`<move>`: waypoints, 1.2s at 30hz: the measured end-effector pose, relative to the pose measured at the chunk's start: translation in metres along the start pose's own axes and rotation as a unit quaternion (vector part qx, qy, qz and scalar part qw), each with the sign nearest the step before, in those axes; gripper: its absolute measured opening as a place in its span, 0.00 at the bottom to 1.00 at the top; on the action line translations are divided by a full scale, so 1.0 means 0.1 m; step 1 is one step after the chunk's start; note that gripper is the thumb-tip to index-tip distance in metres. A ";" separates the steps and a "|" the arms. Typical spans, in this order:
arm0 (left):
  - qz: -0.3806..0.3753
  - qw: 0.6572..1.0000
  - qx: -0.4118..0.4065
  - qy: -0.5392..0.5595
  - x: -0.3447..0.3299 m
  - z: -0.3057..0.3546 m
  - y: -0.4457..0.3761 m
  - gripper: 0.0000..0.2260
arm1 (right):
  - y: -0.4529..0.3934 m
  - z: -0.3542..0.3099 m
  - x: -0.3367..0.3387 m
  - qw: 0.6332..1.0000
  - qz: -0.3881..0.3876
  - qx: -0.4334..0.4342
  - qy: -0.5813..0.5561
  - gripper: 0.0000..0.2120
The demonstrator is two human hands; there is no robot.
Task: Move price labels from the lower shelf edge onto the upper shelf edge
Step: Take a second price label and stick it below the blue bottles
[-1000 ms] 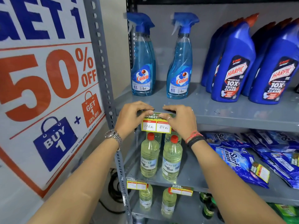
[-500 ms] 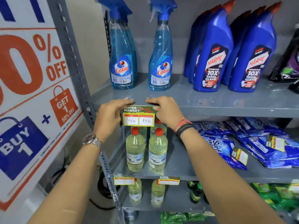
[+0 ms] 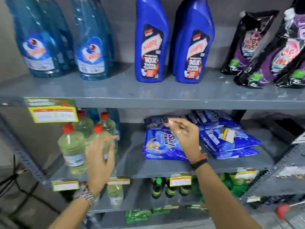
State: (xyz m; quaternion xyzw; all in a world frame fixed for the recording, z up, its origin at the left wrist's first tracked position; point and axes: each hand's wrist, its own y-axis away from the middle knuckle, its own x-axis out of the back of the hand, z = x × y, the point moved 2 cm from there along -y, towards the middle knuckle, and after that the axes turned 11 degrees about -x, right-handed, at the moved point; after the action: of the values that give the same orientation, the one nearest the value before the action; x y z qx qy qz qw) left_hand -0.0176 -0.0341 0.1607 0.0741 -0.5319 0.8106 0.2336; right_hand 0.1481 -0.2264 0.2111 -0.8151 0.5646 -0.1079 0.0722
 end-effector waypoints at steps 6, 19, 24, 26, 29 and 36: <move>-0.174 0.952 0.220 0.125 -1.75 0.31 0.46 0.09 | -0.46 1.29 1.48 0.984 0.074 -0.141 0.079 0.09; -0.290 0.823 0.465 0.152 -3.31 0.37 0.59 0.08 | -1.48 2.43 1.41 0.916 -0.115 -0.253 0.290 0.13; -0.256 0.819 0.477 0.190 -3.44 0.25 0.50 0.10 | -1.56 2.45 1.40 0.920 -0.110 -0.235 0.295 0.12; -0.232 0.825 0.477 0.192 -3.41 0.29 0.47 0.07 | -1.55 2.44 1.46 0.920 -0.108 -0.238 0.291 0.11; -0.187 0.827 0.483 0.219 -3.32 0.34 0.44 0.08 | -1.49 2.34 1.57 0.929 -0.107 -0.278 0.220 0.11; -0.157 0.835 0.424 0.313 -2.84 0.52 0.12 0.09 | -1.14 1.70 1.77 0.937 -0.163 -0.309 -0.006 0.10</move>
State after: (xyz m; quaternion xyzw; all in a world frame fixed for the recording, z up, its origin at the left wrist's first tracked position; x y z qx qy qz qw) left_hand 0.2201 -0.1701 0.0685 -0.0091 -0.0156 0.8889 0.4577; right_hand 0.3550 -0.3522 0.0911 -0.8788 0.4290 0.0659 -0.1982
